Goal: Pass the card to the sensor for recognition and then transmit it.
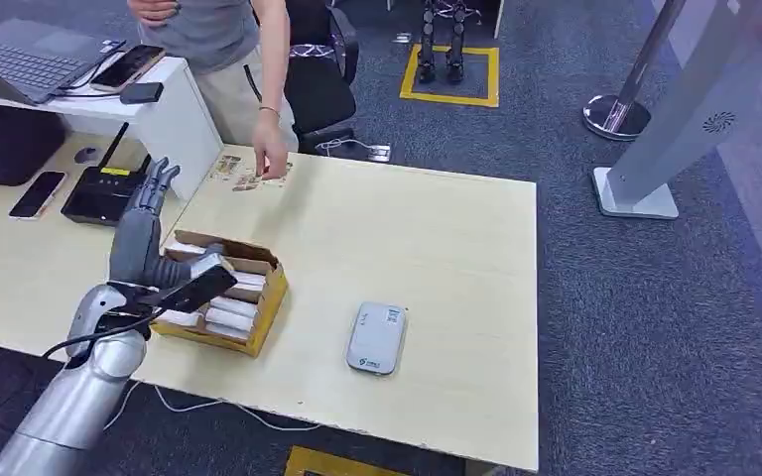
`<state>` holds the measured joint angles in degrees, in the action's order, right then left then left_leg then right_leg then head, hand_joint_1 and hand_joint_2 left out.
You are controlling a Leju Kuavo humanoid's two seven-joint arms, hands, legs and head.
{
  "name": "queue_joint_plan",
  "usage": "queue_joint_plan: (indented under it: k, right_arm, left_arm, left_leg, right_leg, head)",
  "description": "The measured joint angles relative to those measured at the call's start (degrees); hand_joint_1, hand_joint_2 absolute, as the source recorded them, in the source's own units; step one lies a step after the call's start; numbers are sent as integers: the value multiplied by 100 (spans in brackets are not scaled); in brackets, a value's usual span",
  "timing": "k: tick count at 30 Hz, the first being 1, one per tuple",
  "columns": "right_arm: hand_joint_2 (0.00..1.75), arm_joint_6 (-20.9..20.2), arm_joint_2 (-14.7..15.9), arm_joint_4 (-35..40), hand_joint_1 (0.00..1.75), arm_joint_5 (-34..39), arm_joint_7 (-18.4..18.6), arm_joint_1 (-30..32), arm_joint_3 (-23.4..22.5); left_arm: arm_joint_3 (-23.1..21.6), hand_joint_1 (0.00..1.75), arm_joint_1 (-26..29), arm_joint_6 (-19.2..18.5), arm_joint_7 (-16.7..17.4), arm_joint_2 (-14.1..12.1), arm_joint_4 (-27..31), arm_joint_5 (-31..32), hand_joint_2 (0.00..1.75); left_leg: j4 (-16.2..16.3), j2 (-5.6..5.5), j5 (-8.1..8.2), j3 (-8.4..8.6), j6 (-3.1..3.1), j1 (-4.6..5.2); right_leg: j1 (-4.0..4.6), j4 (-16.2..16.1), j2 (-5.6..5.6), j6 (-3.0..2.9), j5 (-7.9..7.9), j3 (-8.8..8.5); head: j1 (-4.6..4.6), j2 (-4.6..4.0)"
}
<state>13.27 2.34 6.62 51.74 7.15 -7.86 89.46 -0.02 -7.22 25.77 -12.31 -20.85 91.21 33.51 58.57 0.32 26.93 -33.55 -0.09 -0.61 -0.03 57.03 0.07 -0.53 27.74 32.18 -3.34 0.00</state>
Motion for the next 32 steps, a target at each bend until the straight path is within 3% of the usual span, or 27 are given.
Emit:
queue_joint_plan:
  k: [5,8,14,22,32]
  right_arm:
    - [0,28,0,0,0,28,-35,29,0]
    - [0,63,0,0,0,52,-46,33,0]
    - [0,87,0,0,0,120,-46,48,0]
    - [0,114,0,0,0,136,-26,59,0]
    - [0,120,0,0,0,133,-26,58,0]
  left_arm:
    - [471,0,326,-869,-652,295,618,-2058,175]
    - [739,0,505,-1316,-819,450,861,-2687,175]
    - [1075,0,936,-1698,-948,778,1289,-3065,175]
    - [1097,0,1344,-1752,-1009,1211,1446,-3058,175]
    - [1097,0,1373,-1755,-1016,1250,1446,-3052,175]
  left_leg:
    - [0,1,0,0,0,0]
    - [0,1,0,1,0,0]
    - [0,0,0,0,0,0]
    - [0,0,2,0,3,1]
    - [0,0,2,0,3,1]
  right_leg:
    - [0,0,0,0,0,0]
    - [0,0,0,0,0,0]
    - [0,0,0,0,0,0]
    - [-1,-1,-1,3,2,0]
    - [-1,-1,-1,3,2,0]
  head:
    - [0,0]
    - [0,0]
    - [0,0]
    - [0,0]
    - [4,0]
